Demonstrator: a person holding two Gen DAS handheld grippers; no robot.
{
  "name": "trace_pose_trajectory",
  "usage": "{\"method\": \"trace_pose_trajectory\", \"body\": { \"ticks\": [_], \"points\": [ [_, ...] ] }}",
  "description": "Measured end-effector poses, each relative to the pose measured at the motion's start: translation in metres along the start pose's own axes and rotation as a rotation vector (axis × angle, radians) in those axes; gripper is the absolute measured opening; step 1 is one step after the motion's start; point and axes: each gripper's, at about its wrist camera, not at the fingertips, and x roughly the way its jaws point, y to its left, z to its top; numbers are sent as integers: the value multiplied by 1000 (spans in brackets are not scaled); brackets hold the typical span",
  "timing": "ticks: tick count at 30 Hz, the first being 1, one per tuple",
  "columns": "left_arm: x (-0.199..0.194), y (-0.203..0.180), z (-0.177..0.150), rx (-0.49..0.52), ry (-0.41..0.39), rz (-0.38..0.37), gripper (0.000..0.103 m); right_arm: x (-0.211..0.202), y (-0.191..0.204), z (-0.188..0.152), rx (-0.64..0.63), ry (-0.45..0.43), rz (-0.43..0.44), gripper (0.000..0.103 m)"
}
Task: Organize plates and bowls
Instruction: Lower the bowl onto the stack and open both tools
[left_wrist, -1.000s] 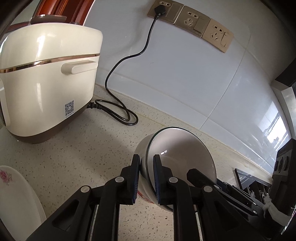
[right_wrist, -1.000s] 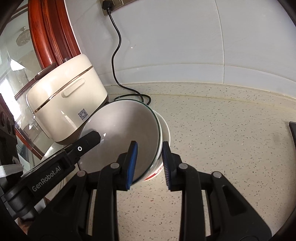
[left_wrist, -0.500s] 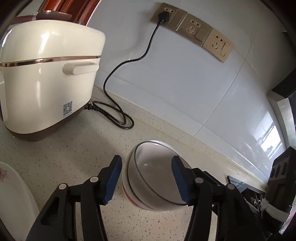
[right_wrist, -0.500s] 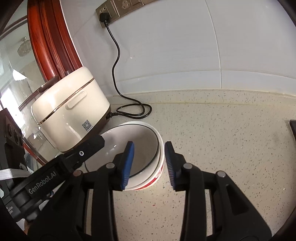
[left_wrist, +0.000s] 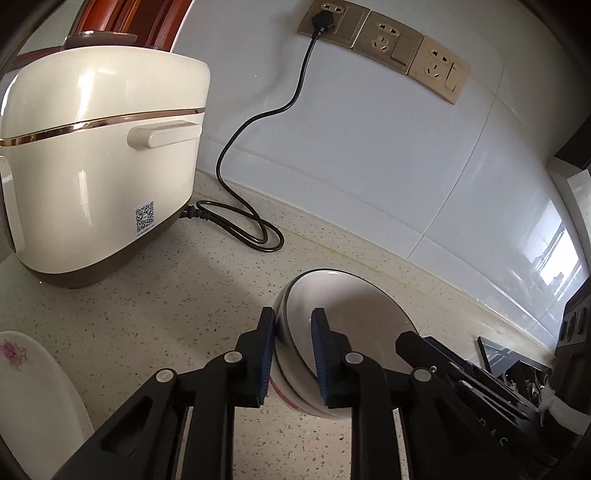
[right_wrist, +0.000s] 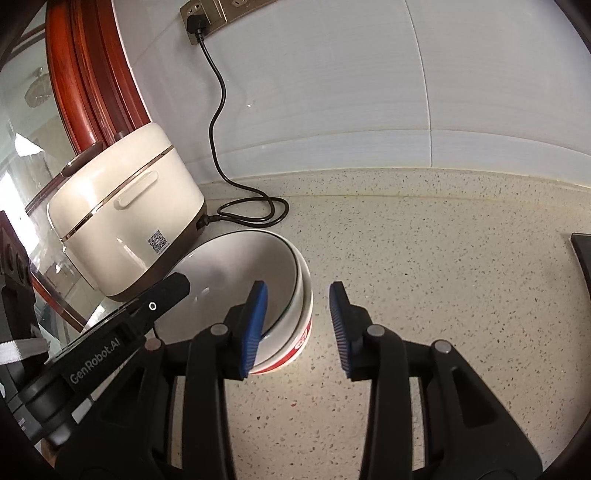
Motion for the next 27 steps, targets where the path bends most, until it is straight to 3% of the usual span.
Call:
{"method": "trace_pose_trajectory", "body": {
  "ticks": [14, 18, 20, 21, 22, 27],
  "points": [
    [1, -11, -5, 90, -46, 64, 18, 1, 17, -3, -115, -24, -70, 40],
    [-1, -5, -3, 50, -48, 47, 19, -1, 21, -5, -150, -36, -95, 40],
    [-6, 5, 2, -20, -62, -7, 26, -2, 24, -6, -165, -41, -105, 40],
    [-9, 7, 3, -40, -71, -10, 37, -2, 24, -6, -163, -41, -105, 40],
    [-12, 12, 4, -65, -84, -14, 39, -3, 23, -6, -158, -41, -100, 40],
    [-20, 25, 6, -130, -76, -41, 37, -12, 9, 0, -48, -68, -14, 44]
  ]
}}
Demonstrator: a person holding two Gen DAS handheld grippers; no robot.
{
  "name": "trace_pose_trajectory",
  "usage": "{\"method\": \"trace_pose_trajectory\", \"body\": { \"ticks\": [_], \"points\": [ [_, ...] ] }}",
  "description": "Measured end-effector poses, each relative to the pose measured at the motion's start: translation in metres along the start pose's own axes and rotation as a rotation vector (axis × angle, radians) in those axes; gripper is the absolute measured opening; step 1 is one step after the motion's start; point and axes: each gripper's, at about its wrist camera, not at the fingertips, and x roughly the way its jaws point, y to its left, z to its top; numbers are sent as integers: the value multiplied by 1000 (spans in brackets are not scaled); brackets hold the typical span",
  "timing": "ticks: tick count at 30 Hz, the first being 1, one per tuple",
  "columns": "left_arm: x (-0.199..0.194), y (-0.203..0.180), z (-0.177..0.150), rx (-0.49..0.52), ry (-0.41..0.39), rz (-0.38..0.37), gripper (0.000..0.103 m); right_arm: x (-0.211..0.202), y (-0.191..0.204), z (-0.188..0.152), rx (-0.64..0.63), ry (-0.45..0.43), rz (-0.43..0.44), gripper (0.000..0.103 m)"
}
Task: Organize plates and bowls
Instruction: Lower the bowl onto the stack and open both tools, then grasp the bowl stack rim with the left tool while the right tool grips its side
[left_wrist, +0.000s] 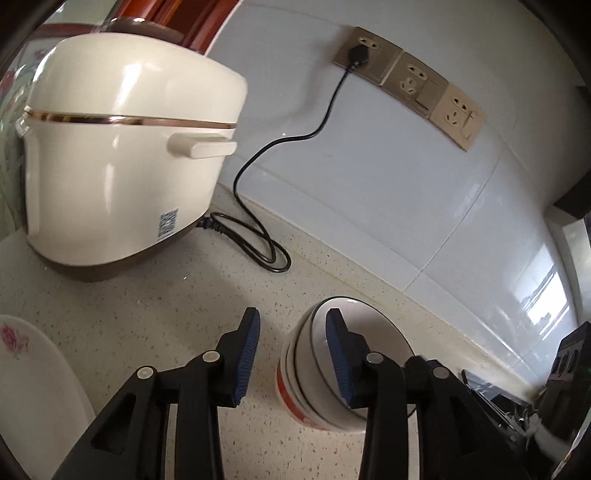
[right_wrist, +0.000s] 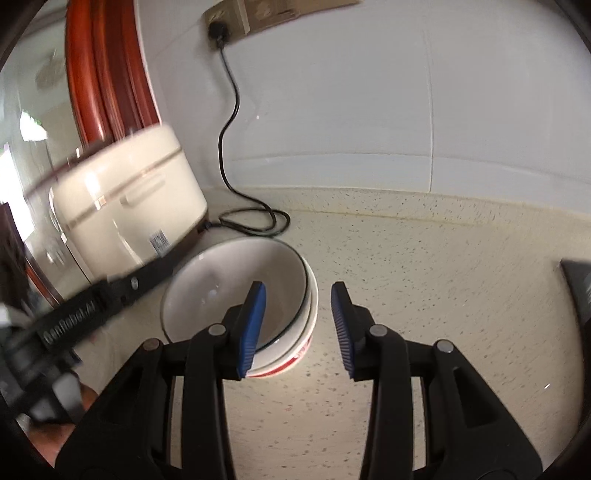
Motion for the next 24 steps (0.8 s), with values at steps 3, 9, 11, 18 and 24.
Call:
{"method": "trace_pose_trajectory", "body": {
  "ticks": [3, 9, 11, 18, 24],
  "points": [
    [1, -6, -6, 41, 26, 10, 25, -2, -6, 2, 35, 0, 20, 45],
    [12, -11, -11, 36, 72, -23, 27, 6, -1, -2, 39, 56, 52, 51],
    [14, -13, -10, 26, 89, -16, 36, 6, -3, -2, 61, 59, 49, 57],
    [17, -17, -5, 59, 138, 6, 66, 4, -5, -4, 67, 70, 12, 63],
    [26, -6, -8, 58, 209, -8, 67, 7, -3, -6, 57, 85, -9, 70]
  ]
}}
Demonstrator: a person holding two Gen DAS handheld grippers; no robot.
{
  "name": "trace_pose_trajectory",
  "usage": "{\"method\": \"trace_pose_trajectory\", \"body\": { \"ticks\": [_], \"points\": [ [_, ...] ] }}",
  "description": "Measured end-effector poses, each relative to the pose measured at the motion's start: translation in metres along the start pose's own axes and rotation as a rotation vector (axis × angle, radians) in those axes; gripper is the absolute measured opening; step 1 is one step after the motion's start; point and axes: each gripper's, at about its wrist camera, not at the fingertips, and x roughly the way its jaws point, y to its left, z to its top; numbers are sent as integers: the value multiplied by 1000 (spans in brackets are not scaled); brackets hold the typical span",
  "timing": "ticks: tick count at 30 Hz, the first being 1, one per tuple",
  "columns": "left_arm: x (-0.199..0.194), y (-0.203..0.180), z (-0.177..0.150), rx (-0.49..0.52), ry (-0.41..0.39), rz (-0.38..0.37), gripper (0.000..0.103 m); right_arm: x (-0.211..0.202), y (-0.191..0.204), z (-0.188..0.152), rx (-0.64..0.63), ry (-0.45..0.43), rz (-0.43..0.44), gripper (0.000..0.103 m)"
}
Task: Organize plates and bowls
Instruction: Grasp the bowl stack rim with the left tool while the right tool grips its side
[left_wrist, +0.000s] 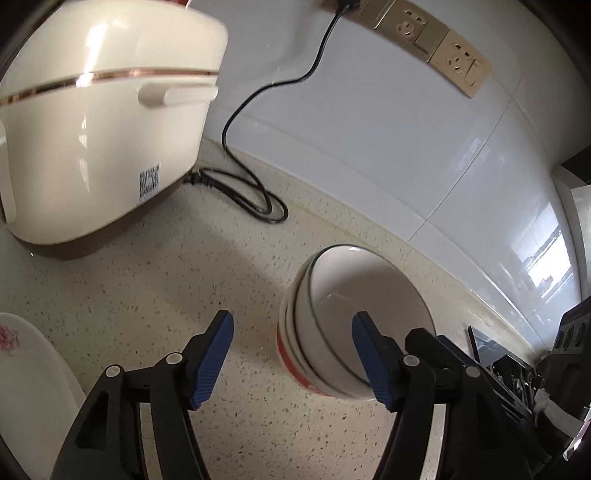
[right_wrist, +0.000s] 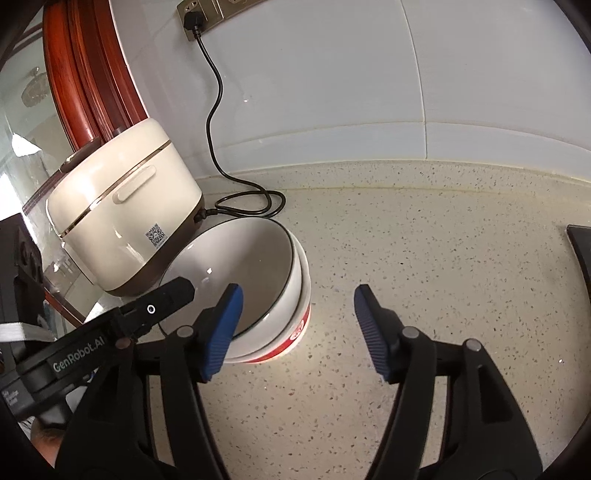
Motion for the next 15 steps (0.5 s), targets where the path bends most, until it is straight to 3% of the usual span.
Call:
{"method": "trace_pose_trajectory", "body": {
  "ticks": [4, 8, 15],
  "points": [
    [3, 1, 1, 28, 35, -10, 72, 1, 1, 0, 0, 4, -8, 73],
    [6, 2, 7, 34, 95, -4, 75, 2, -3, 2, 16, 12, -6, 84],
    [23, 1, 23, 54, 219, -24, 75, 15, -9, 14, 77, 141, 18, 85]
  ]
}}
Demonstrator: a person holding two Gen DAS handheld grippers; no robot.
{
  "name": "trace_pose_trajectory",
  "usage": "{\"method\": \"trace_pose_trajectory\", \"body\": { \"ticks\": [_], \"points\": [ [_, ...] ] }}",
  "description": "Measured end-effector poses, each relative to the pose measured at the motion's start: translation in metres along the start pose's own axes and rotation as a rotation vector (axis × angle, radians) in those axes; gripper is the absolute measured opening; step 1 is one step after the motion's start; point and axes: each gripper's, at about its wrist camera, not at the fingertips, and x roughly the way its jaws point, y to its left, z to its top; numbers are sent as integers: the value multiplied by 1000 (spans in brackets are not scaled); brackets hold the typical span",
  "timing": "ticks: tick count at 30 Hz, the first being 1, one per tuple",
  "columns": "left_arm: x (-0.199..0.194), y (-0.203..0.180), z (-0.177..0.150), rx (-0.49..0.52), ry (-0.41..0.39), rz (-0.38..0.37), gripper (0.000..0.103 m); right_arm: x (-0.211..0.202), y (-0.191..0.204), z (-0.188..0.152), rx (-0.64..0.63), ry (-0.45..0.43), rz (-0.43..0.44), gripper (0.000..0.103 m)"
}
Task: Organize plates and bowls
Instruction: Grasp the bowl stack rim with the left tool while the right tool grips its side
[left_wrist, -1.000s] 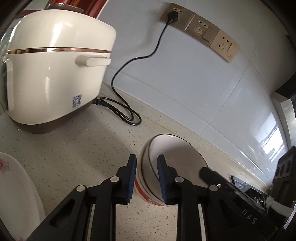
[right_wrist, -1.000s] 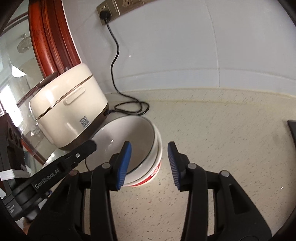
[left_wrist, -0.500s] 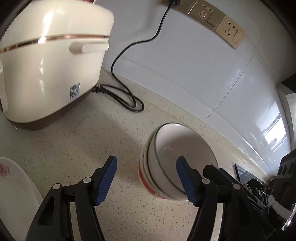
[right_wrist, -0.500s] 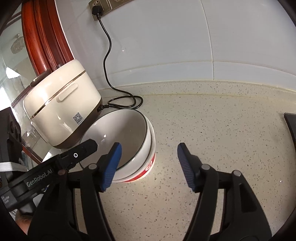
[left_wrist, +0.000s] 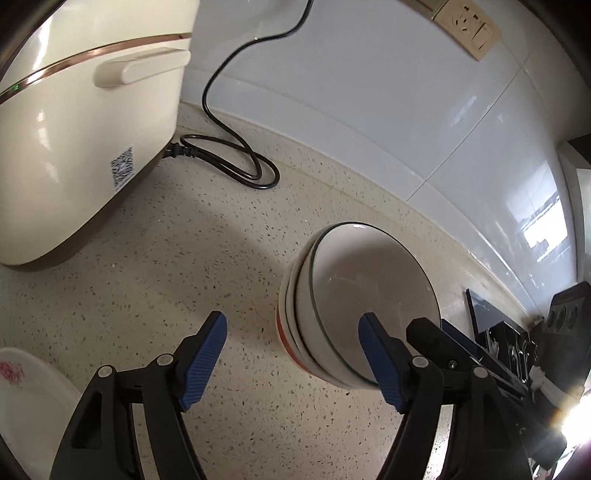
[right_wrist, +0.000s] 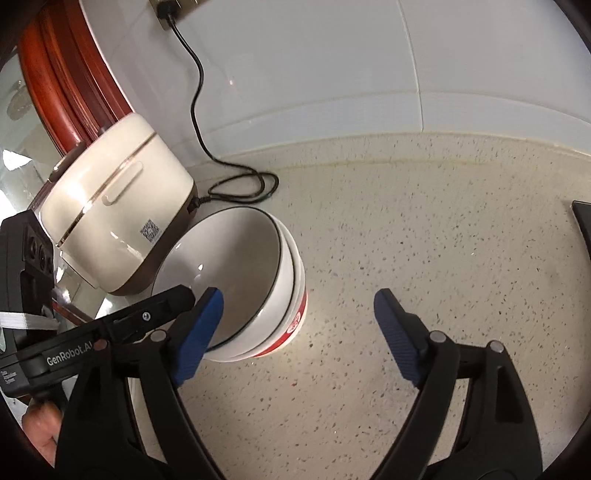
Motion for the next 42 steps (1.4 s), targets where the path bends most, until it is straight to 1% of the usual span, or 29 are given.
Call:
{"method": "trace_pose_trajectory", "body": {
  "ticks": [1, 2, 3, 5, 7, 9, 11, 12, 13, 14, 17, 18, 20, 22, 25, 28, 32, 35, 36, 37, 38, 39, 40, 41, 42],
  "points": [
    [3, 2, 2, -5, 19, -19, 75, 2, 0, 3, 1, 20, 7, 85],
    [8, 5, 6, -20, 55, -37, 75, 4, 0, 5, 2, 43, 12, 86],
    [12, 7, 7, -22, 77, -29, 75, 8, 1, 9, 0, 70, 12, 88],
    [20, 9, 12, -25, 124, 19, 75, 17, 2, 13, -8, 131, 1, 91],
    [28, 13, 15, -53, 177, 7, 75, 27, 2, 18, -4, 190, -11, 91],
    [33, 16, 17, -65, 196, 13, 75, 35, 1, 22, -1, 233, -13, 91],
    [36, 14, 20, -41, 202, 32, 77, 42, 2, 24, -18, 269, -22, 91],
    [39, 15, 22, -42, 219, 39, 78, 47, 3, 25, -28, 290, -37, 91],
    [43, 17, 24, -50, 244, 44, 82, 50, 2, 26, -31, 306, -54, 91],
    [46, 20, 25, -67, 262, 34, 83, 54, 1, 27, -22, 328, -59, 91],
    [49, 22, 28, -51, 278, 18, 86, 64, -4, 28, 8, 395, -64, 92],
    [50, 23, 29, -54, 280, 18, 88, 67, -5, 27, 13, 408, -62, 93],
    [53, 27, 30, -92, 298, 3, 89, 73, -9, 27, 37, 437, -27, 96],
    [53, 31, 32, -117, 309, -8, 92, 84, -16, 29, 88, 476, 10, 99],
    [56, 34, 30, -129, 316, 1, 98, 91, -22, 28, 129, 502, 53, 100],
    [58, 38, 29, -160, 336, -15, 101, 97, -25, 25, 163, 525, 93, 103],
    [59, 37, 30, -156, 333, -13, 101, 97, -23, 26, 160, 526, 101, 103],
    [61, 38, 31, -159, 326, -21, 103, 97, -24, 26, 174, 510, 116, 103],
    [62, 40, 31, -167, 322, -51, 103, 96, -26, 25, 193, 497, 126, 103],
    [63, 42, 31, -183, 319, -116, 103, 94, -30, 24, 211, 486, 132, 103],
    [67, 47, 29, -216, 336, -237, 103, 92, -33, 24, 226, 476, 139, 103],
    [72, 51, 27, -260, 370, -346, 103, 90, -34, 24, 231, 467, 146, 103],
    [77, 59, 24, -333, 387, -421, 103, 88, -36, 23, 239, 457, 155, 103],
    [79, 64, 24, -375, 386, -446, 103, 87, -37, 22, 239, 449, 162, 103],
    [80, 66, 25, -382, 395, -452, 103, 86, -37, 21, 232, 442, 168, 103]
  ]
}}
